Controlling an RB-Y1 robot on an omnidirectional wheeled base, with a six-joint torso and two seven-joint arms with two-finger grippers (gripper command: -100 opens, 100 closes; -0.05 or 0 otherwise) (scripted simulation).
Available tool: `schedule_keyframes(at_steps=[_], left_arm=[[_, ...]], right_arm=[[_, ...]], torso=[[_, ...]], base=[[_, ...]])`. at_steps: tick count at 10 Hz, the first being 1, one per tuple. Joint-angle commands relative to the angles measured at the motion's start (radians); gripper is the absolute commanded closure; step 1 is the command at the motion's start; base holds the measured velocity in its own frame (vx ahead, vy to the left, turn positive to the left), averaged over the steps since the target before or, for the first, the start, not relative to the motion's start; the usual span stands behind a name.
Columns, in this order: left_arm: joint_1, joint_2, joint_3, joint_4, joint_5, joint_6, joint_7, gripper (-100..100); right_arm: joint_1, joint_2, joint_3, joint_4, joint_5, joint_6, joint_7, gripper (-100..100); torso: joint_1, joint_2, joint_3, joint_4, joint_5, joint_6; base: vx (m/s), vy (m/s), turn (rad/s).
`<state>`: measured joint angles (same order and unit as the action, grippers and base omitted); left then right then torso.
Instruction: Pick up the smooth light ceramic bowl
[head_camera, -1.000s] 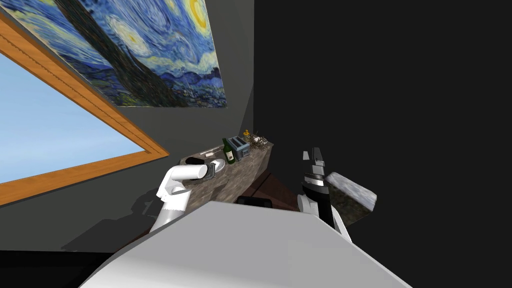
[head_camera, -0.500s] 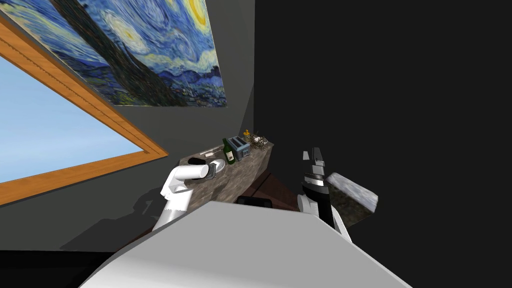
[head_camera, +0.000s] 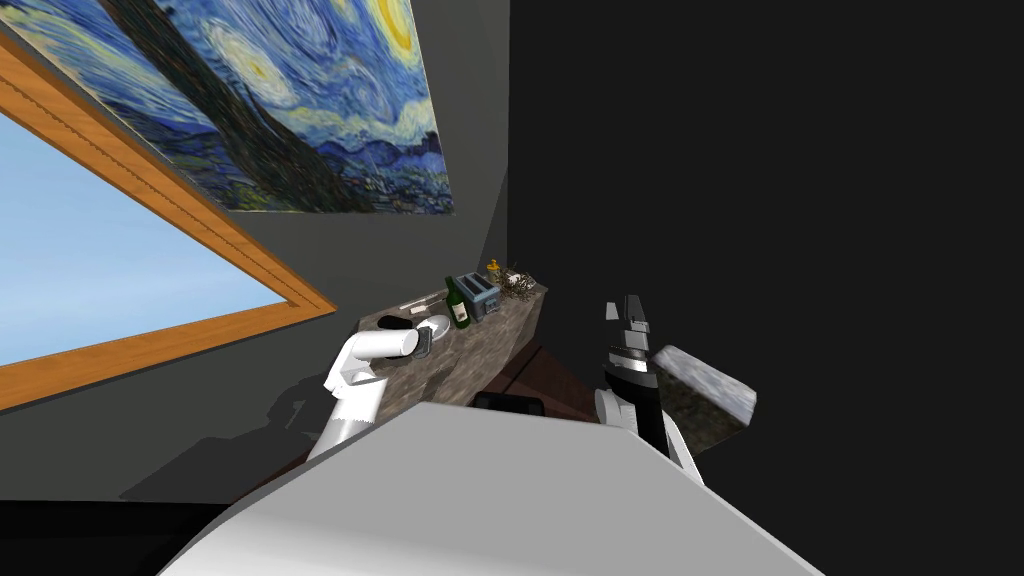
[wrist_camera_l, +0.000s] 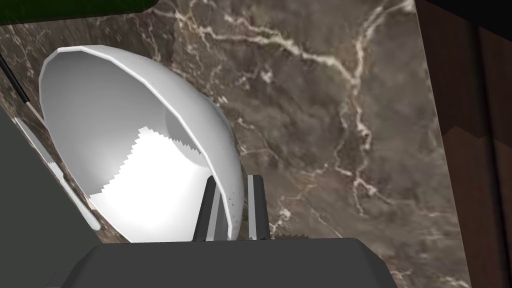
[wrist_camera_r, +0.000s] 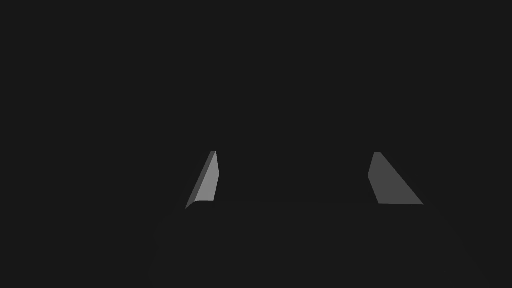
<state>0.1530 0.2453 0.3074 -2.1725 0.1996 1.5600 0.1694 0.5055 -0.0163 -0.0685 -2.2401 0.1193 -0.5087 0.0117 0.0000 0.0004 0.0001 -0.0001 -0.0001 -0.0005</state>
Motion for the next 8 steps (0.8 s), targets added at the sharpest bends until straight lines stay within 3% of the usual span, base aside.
schedule_keyframes(at_steps=[1,2,3,4,6,7,8], left_arm=[[0.000,0.000,0.000,0.000,0.000,0.000,0.000,100],[0.000,0.000,0.000,0.000,0.000,0.000,0.000,100],[0.000,0.000,0.000,0.000,0.000,0.001,0.000,0],[0.006,0.002,0.005,-0.036,0.006,0.031,0.003,100],[0.011,0.004,0.010,-0.075,0.013,0.065,0.007,100],[0.010,0.002,0.007,-0.064,0.009,0.052,0.007,100],[0.010,0.002,0.007,-0.067,0.009,0.058,0.008,0]], right_arm=[[0.000,0.000,0.000,0.000,0.000,0.000,0.000,0],[0.000,0.000,0.000,0.000,0.000,0.000,0.000,0],[0.000,0.000,0.000,0.000,0.000,0.000,0.000,0],[0.000,0.000,0.000,0.000,0.000,0.000,0.000,0],[0.000,0.000,0.000,0.000,0.000,0.000,0.000,0],[0.000,0.000,0.000,0.000,0.000,0.000,0.000,0],[0.000,0.000,0.000,0.000,0.000,0.000,0.000,0]], torso=[[0.000,0.000,0.000,0.000,0.000,0.000],[0.000,0.000,0.000,0.000,0.000,0.000],[0.000,0.000,0.000,0.000,0.000,0.000],[0.000,0.000,0.000,0.000,0.000,0.000],[-0.001,0.002,0.001,0.001,-0.001,0.000],[-0.001,0.002,0.001,0.001,-0.001,0.000],[-0.001,0.002,0.001,0.001,-0.001,0.000]], base=[[0.000,0.000,0.000],[0.000,0.000,0.000],[0.000,0.000,0.000],[0.000,0.000,0.000],[-0.006,-0.001,0.003],[0.000,0.000,0.000],[0.000,0.000,0.000]])
